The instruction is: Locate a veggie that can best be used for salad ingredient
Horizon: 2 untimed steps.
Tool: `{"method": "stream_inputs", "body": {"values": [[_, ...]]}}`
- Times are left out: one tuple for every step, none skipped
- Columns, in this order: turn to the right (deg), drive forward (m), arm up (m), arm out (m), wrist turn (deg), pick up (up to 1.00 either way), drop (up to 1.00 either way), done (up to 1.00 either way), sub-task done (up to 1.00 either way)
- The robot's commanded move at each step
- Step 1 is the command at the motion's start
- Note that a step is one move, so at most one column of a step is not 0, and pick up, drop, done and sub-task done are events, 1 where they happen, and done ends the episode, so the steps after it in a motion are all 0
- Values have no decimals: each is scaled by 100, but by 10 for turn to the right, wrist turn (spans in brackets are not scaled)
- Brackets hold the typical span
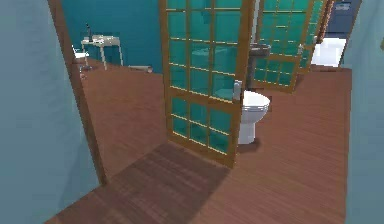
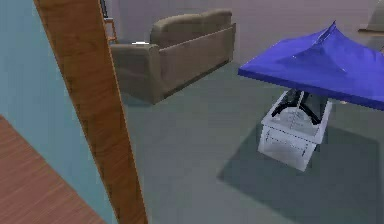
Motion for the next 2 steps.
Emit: {"method": "stream_inputs", "body": {"values": [[0,25,0,0,0,0,0,0,0],[300,0,0,0,0,0,0,0,0]]}}
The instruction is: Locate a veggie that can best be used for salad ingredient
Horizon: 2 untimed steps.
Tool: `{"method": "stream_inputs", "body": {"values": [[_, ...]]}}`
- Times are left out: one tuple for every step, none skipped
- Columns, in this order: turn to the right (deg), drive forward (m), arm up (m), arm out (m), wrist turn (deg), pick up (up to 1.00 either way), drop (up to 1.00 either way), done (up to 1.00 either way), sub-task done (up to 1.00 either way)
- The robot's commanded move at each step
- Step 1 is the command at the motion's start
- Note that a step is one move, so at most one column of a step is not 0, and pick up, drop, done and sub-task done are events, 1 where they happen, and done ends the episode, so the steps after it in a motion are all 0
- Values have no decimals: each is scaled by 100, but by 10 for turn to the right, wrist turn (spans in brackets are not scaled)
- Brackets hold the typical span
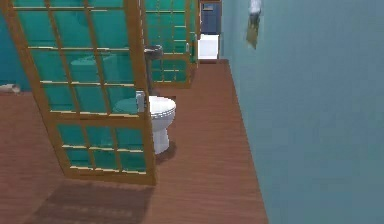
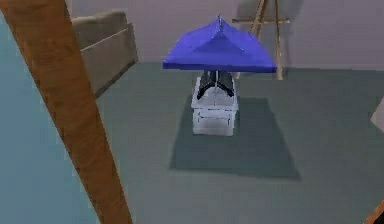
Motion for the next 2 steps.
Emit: {"method": "stream_inputs", "body": {"values": [[0,100,0,0,0,0,0,0,0],[30,0,0,0,0,0,0,0,0]]}}
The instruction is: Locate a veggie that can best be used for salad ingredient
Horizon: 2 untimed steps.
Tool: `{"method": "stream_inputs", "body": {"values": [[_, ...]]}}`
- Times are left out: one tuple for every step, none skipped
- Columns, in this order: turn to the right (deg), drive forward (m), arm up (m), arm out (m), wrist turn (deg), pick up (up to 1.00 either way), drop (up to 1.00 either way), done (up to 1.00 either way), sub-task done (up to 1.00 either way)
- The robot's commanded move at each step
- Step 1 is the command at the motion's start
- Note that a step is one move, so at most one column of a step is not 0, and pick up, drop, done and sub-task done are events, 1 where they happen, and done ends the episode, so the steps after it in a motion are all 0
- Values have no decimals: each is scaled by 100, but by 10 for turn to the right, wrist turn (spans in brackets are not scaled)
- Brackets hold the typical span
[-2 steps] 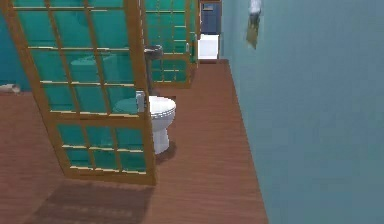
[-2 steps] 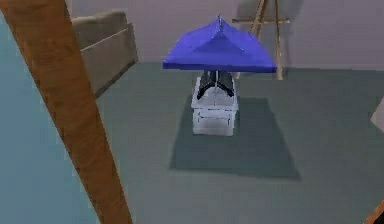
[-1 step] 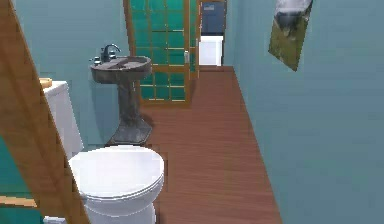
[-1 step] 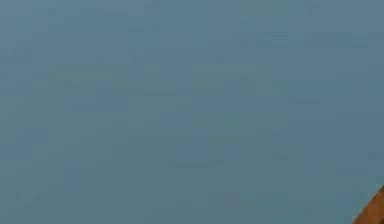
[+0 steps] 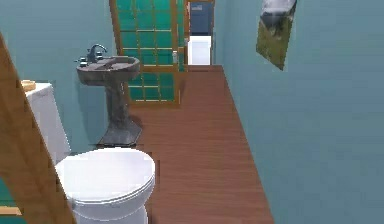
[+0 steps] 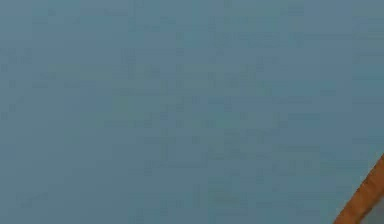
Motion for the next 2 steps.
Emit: {"method": "stream_inputs", "body": {"values": [[0,100,0,0,0,0,0,0,0],[30,0,0,0,0,0,0,0,0]]}}
